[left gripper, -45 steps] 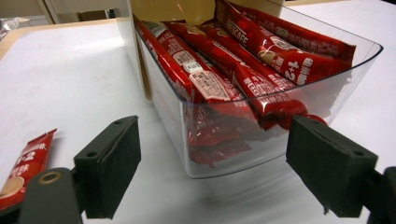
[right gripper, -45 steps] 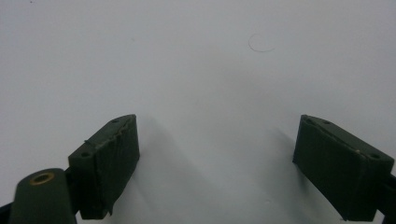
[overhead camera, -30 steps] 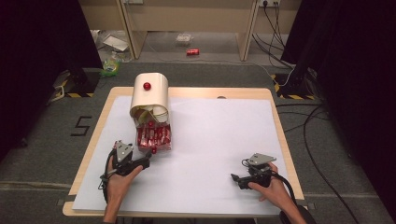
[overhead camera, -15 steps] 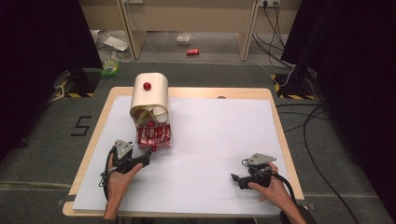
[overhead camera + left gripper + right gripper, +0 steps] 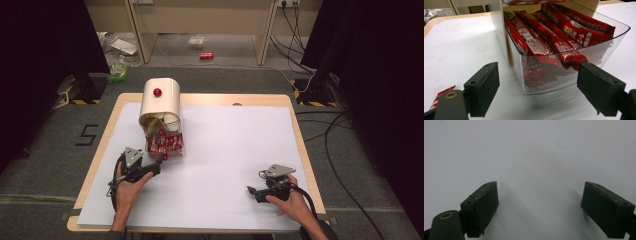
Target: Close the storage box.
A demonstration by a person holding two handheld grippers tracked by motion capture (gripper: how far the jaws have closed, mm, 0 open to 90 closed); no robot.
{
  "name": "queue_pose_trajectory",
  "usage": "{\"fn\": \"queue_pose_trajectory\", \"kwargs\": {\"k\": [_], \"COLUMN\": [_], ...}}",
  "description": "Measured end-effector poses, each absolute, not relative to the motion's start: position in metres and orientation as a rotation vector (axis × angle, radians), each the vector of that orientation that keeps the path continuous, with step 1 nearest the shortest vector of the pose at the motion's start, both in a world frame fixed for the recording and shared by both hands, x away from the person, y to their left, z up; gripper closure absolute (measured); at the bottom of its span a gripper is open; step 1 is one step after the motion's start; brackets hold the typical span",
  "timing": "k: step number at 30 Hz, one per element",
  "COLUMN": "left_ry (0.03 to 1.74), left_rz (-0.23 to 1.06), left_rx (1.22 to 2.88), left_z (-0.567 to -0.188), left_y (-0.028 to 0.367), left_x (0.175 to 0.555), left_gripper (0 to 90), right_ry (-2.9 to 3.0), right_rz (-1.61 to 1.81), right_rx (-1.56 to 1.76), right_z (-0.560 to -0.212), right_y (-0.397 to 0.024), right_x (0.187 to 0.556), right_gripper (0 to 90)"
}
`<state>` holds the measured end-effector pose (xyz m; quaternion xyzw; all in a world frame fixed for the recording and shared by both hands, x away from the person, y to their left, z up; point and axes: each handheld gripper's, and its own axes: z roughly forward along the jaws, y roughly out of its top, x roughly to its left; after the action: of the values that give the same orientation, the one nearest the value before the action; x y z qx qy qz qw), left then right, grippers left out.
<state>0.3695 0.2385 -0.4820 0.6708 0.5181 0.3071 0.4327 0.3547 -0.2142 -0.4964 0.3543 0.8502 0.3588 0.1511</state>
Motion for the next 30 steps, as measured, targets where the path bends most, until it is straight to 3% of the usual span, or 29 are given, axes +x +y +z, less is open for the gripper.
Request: {"fn": "queue_pose_trajectory", "kwargs": {"k": [30], "left_ry": [1.296], "left_rz": [0.760], "left_rx": [1.649], "left_z": [-0.4767], "left_y": [0.2383], "left_x": [0.3794], "left_gripper": [16.7], "right_ry": [2.441], "right_rz": [1.030], "right_rx": [1.017], "right_z": [-0.4964], "right_y": [-0.2142], "right_x": [0.3546], "right_gripper": [14.6]}}
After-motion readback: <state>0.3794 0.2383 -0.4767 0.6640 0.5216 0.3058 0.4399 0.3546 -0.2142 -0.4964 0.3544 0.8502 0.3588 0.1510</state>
